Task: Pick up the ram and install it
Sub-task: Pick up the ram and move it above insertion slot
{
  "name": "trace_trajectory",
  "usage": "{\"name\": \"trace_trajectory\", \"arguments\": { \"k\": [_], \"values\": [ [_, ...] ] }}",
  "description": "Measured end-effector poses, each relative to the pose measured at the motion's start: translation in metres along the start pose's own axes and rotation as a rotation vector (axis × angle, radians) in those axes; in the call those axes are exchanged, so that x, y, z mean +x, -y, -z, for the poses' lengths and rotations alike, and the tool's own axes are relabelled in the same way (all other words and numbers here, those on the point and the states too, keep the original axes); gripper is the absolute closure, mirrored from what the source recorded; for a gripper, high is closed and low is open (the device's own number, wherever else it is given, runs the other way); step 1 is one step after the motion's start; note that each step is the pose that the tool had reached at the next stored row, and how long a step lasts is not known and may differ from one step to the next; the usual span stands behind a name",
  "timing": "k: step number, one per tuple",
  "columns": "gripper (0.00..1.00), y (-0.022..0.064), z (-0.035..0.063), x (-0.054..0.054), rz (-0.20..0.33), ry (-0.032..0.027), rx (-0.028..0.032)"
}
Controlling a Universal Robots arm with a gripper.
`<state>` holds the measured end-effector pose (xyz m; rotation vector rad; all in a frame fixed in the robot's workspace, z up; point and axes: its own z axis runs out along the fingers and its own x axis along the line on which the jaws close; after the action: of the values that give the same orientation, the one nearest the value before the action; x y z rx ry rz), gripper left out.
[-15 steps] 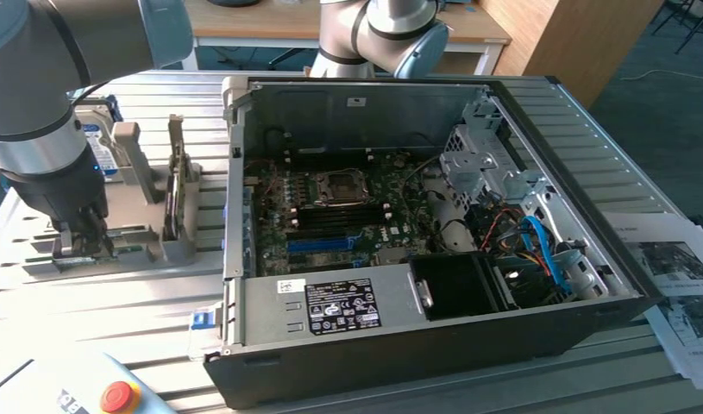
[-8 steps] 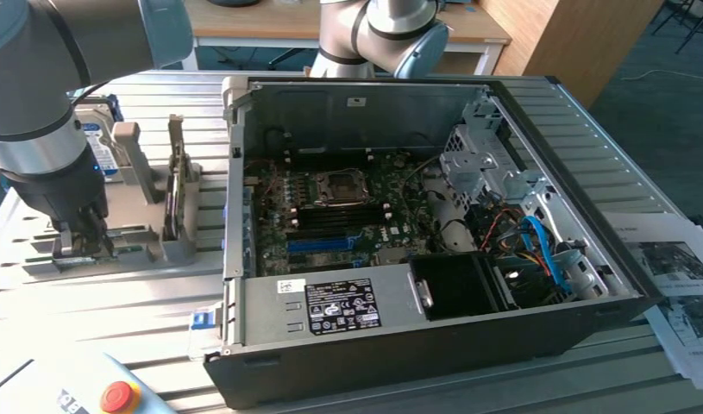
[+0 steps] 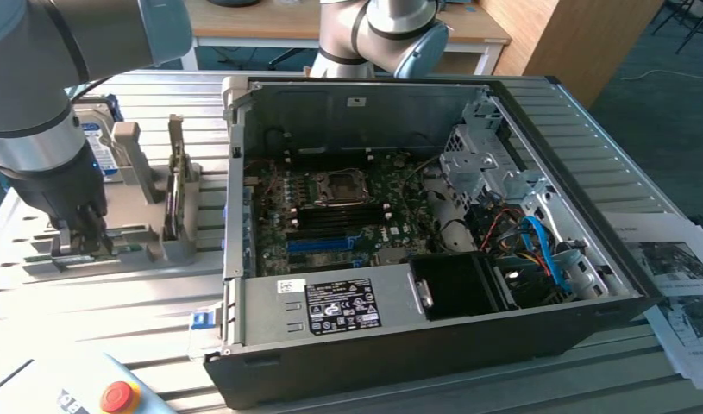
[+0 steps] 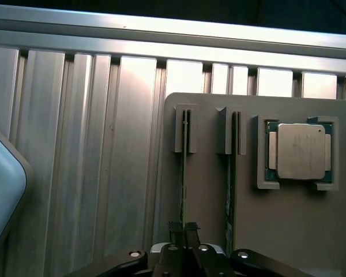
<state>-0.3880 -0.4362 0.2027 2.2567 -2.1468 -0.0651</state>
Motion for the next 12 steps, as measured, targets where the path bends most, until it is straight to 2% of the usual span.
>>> {"name": "trace_trajectory", "arguments": {
  "k": [12],
  "values": [
    [0.88,-0.0006,0.0125,0.0,-0.002,0.0,-0.0001]
  ]
}}
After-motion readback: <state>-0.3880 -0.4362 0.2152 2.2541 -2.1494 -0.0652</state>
